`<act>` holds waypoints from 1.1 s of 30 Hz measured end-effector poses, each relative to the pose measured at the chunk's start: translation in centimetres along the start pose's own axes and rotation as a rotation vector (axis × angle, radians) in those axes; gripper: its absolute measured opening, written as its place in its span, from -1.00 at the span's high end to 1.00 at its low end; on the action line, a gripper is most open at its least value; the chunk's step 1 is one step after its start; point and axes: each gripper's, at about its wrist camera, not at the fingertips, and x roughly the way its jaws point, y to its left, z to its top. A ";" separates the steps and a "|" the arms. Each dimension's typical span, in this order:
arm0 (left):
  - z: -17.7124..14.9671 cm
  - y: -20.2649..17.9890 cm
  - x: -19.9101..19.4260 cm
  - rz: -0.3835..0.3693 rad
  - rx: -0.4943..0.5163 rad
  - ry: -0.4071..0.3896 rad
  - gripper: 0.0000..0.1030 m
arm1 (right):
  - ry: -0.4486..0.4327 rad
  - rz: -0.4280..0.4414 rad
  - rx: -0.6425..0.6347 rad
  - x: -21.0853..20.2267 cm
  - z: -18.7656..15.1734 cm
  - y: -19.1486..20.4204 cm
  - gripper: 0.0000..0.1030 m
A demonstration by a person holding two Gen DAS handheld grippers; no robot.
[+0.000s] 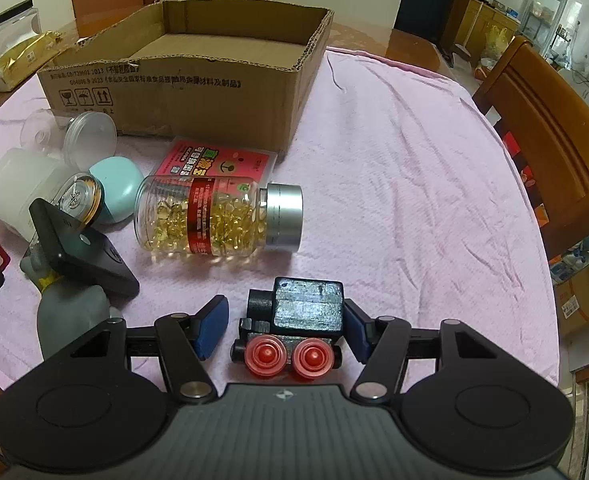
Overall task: Organize rigid objects
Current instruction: 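Close the left gripper on the red train while the right gripper grasps the blue-black train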
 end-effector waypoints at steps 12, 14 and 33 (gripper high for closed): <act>0.5 0.2 -1.0 -0.014 0.053 0.015 -0.07 | 0.022 0.026 -0.057 -0.9 0.3 -0.2 -0.11; 0.6 0.3 -1.2 -0.017 0.064 0.020 -0.07 | 0.020 0.027 -0.076 -1.3 0.4 -0.1 -0.11; 0.5 1.6 -0.3 -0.067 0.060 0.095 0.00 | -0.004 0.020 -0.095 -3.0 0.8 0.2 -0.11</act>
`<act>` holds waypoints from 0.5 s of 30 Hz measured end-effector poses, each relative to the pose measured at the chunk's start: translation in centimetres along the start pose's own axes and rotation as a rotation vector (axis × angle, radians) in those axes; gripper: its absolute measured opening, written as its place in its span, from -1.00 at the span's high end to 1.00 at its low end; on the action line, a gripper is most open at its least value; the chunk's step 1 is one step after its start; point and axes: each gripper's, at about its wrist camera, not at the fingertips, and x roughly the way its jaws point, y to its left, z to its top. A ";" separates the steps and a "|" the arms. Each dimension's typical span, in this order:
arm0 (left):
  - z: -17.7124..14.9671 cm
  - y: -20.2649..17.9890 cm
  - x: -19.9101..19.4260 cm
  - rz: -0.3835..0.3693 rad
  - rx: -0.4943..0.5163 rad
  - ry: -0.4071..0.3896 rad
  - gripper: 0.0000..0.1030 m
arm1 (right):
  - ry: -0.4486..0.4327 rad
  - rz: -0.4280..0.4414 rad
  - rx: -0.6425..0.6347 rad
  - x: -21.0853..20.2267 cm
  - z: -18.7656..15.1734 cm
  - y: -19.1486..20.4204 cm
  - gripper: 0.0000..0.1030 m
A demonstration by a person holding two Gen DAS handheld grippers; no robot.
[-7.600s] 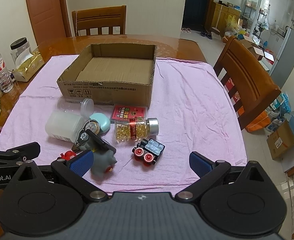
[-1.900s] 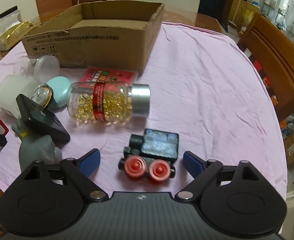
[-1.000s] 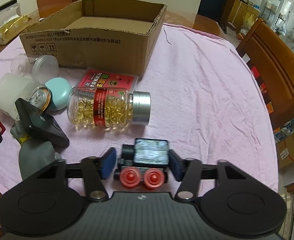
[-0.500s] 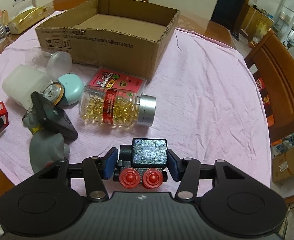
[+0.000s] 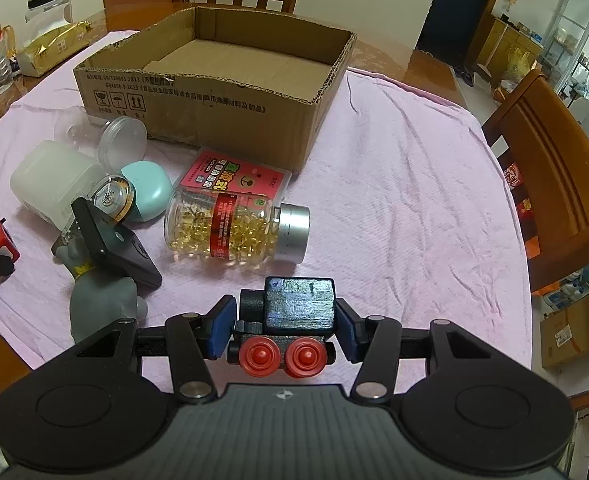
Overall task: Organize rigid objects
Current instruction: 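Close the left gripper on the red train while the right gripper grasps the blue-black train, then carry the red train into the box and open the left gripper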
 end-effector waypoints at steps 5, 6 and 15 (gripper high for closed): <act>0.2 0.2 -0.1 -0.026 0.000 0.004 0.02 | 0.000 -0.009 0.005 -0.3 0.0 0.2 -0.11; 0.3 0.1 -0.1 -0.027 0.015 0.004 0.02 | -0.001 -0.012 0.003 -0.4 0.1 0.3 -0.11; 1.7 0.7 -2.5 -0.066 0.086 -0.018 0.02 | -0.011 -0.010 -0.013 -2.2 1.0 0.5 -0.11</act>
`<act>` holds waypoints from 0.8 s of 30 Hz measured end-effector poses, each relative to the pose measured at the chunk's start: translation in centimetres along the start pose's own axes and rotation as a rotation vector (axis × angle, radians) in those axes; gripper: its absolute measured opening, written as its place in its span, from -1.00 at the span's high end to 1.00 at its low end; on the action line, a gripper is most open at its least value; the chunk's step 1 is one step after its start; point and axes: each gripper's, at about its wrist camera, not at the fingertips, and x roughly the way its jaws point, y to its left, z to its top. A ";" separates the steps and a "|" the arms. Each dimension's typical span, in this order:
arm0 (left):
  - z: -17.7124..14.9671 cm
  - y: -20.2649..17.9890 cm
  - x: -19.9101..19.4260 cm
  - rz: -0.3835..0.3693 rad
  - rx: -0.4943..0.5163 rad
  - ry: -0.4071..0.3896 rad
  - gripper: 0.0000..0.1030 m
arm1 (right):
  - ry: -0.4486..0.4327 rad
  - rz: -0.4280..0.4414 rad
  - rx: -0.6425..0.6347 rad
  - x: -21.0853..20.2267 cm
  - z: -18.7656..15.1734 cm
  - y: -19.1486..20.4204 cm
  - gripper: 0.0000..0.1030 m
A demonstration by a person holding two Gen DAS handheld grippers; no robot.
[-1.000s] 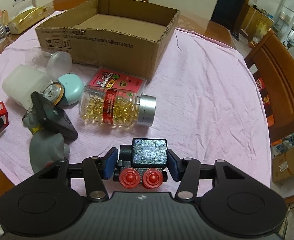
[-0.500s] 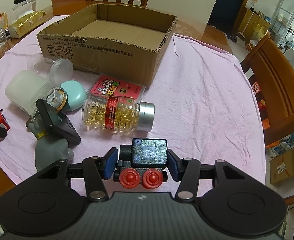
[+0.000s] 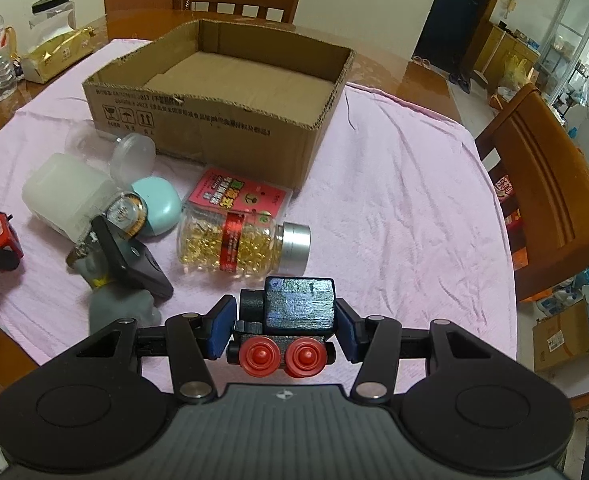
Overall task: Organize rigid objects
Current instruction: 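Carry the red train into the box and open the left gripper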
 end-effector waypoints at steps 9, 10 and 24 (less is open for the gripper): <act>5.5 0.4 -4.6 0.006 0.123 -0.090 0.02 | -0.034 0.094 -0.061 -2.5 3.4 0.6 -0.11; 6.5 0.4 -4.9 0.013 0.130 -0.104 0.02 | -0.043 0.109 -0.068 -2.6 4.1 0.5 -0.11; 19.6 2.2 -1.2 0.090 0.085 -0.232 0.02 | -0.184 0.204 -0.172 -0.8 14.0 -3.0 -0.11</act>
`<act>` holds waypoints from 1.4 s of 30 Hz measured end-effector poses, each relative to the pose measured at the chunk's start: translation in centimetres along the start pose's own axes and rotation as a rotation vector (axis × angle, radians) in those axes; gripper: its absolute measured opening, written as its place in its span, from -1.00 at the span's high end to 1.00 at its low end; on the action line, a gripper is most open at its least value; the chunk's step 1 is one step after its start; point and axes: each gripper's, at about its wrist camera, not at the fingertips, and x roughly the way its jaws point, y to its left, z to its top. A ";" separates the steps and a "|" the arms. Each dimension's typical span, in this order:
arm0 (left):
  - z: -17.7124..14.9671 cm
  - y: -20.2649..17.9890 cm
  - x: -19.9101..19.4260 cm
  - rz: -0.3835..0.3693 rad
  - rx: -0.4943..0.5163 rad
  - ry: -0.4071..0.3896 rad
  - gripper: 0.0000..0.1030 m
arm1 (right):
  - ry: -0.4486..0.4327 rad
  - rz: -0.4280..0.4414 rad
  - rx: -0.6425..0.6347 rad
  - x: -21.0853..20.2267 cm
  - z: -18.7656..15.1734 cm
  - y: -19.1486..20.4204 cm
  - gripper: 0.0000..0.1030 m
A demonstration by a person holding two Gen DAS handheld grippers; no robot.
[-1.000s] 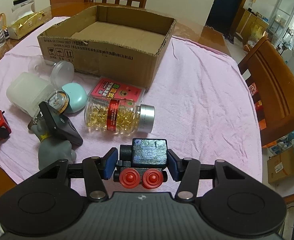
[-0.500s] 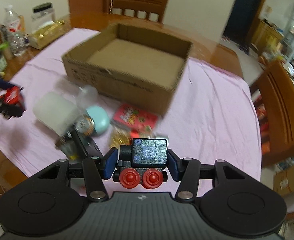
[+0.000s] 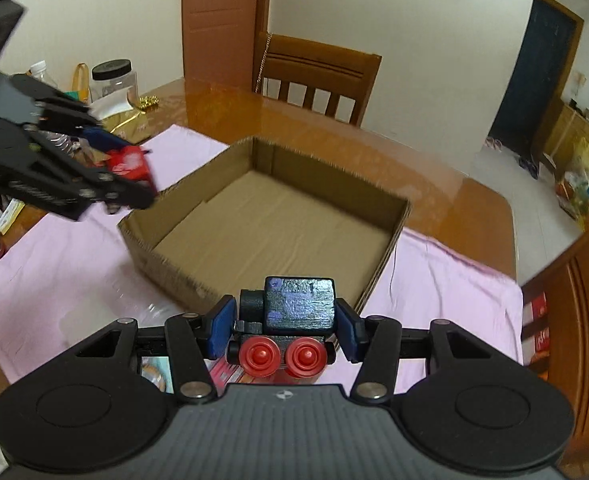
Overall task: Organize rigid objects
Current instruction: 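Carry the red train into the box and open the left gripper, then lower the blue-black train into the box beside the red train, open right gripper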
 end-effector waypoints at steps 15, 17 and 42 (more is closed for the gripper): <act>3.8 4.0 8.5 0.123 -0.136 -0.030 -0.85 | -0.001 0.007 0.022 3.4 1.9 -3.3 -0.11; 3.1 4.0 7.4 0.134 -0.140 -0.044 -0.90 | 0.004 0.011 0.020 3.7 2.0 -3.4 -0.11; -7.9 4.2 -2.4 0.286 -0.338 -0.039 -0.98 | -0.045 -0.038 -0.049 10.2 10.0 -4.3 -1.00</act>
